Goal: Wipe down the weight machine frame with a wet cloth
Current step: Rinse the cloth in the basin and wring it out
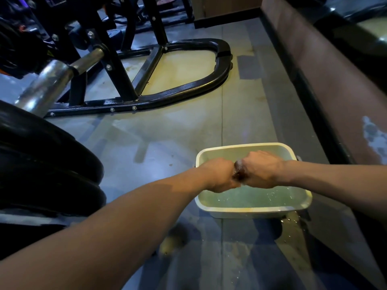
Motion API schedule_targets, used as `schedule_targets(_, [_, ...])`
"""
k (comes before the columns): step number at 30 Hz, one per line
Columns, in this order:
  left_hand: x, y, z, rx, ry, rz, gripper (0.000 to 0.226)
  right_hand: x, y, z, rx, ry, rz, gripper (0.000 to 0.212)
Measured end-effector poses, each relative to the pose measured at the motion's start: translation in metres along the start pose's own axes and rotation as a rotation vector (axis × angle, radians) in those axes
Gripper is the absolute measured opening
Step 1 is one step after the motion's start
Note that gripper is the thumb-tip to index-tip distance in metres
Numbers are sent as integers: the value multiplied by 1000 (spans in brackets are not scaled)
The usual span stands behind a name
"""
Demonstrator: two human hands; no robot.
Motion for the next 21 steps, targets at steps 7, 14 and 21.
schedule_targets(7, [-10, -2, -1, -230, 38, 124, 38, -3, 1, 7, -232, 144, -109, 18])
schedule_targets(14, [-17, 49, -16, -126, -60, -51, 26, 2, 42, 29, -222, 179, -225, 38])
schedule_targets(21, [-35, 69, -17, -26, 5, -56, 87, 10, 74, 34, -183, 264, -265, 25])
Point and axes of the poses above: each hand's wrist, its own x-axis away from the middle knuckle, its own y-axis out of the palm, z = x × y, the point moved 2 cm from there along -x, towards the middle knuckle, and after that the axes turned 7 degrees about -y, right-handed, at the moved point
